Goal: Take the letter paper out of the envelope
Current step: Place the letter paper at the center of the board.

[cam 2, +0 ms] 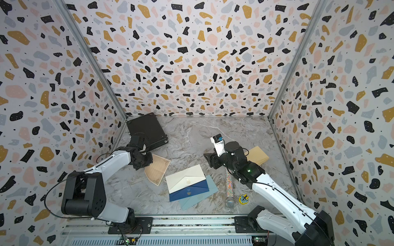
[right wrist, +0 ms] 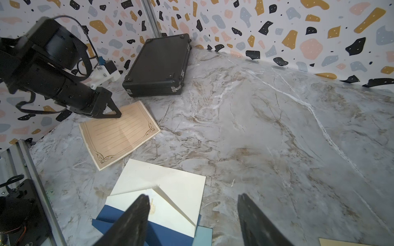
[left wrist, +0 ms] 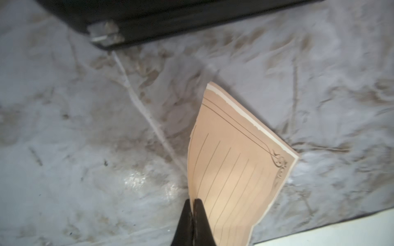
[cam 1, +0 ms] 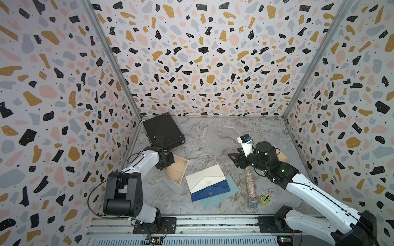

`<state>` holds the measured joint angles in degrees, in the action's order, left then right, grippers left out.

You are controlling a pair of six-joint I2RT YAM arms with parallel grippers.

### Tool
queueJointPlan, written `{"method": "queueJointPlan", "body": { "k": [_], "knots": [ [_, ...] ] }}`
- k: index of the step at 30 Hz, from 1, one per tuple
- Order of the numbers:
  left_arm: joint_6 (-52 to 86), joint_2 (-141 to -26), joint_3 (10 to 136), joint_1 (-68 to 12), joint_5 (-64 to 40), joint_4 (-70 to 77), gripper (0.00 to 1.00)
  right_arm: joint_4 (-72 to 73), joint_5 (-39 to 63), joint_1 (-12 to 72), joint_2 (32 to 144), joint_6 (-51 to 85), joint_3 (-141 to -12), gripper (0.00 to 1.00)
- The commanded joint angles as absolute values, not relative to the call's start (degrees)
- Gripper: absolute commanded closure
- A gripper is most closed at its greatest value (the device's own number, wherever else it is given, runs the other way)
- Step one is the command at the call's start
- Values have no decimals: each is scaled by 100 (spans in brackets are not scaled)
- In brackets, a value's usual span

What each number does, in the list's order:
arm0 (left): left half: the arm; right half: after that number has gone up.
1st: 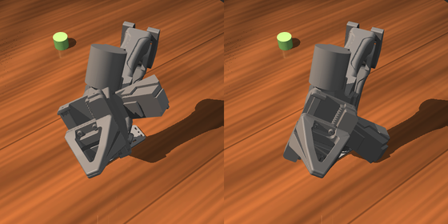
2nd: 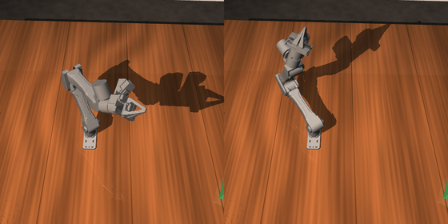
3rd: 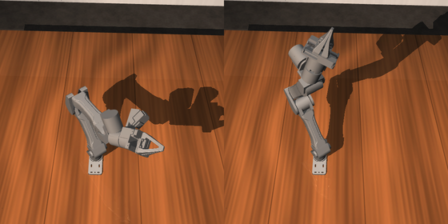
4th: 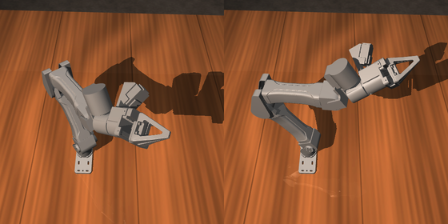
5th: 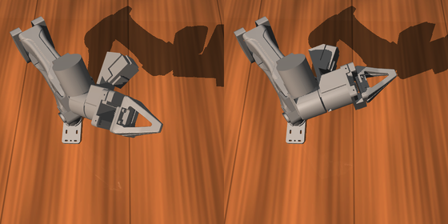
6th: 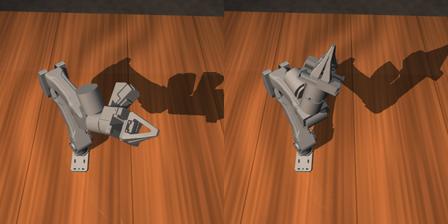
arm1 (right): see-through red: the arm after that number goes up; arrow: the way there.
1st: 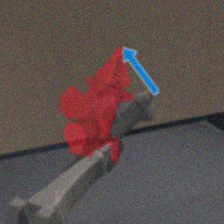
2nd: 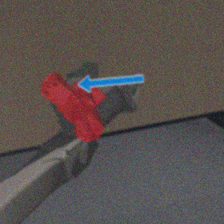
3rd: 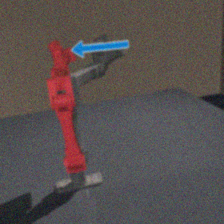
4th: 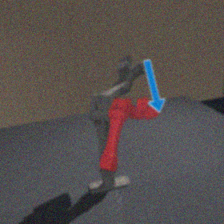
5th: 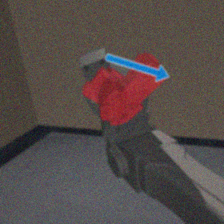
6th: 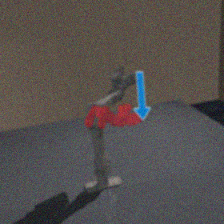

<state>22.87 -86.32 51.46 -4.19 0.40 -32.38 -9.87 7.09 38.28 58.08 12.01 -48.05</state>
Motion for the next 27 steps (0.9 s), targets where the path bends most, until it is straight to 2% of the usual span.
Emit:
{"method": "queueJointPlan", "body": {
  "k": [1, 19, 20, 21, 22, 27],
  "knots": [
    [2179, -8750, 5038, -338, 908, -3512, 100, -941, 765, 3864, 5748, 1280, -4792, 32],
    [2118, -9433, 5502, 17, 1569, -3969, 100, -859, 911, 3867, 6015, 2087, -4506, 32],
    [2118, -9414, 5486, 9, 1584, -3956, 98, -884, 889, 3867, 6045, 2106, -4528, 32],
    [2115, -9400, 5489, 16, 1591, -3959, 91, -907, 879, 3867, 6081, 2124, -4550, 32],
    [2124, -9404, 5502, 22, 1596, -3979, 89, -938, 887, 3867, 6107, 2135, -4574, 32],
    [2185, -9404, 5526, 49, 1556, -4069, 81, -932, 853, 3867, 6139, 2249, -4554, 32]
  ]
}}
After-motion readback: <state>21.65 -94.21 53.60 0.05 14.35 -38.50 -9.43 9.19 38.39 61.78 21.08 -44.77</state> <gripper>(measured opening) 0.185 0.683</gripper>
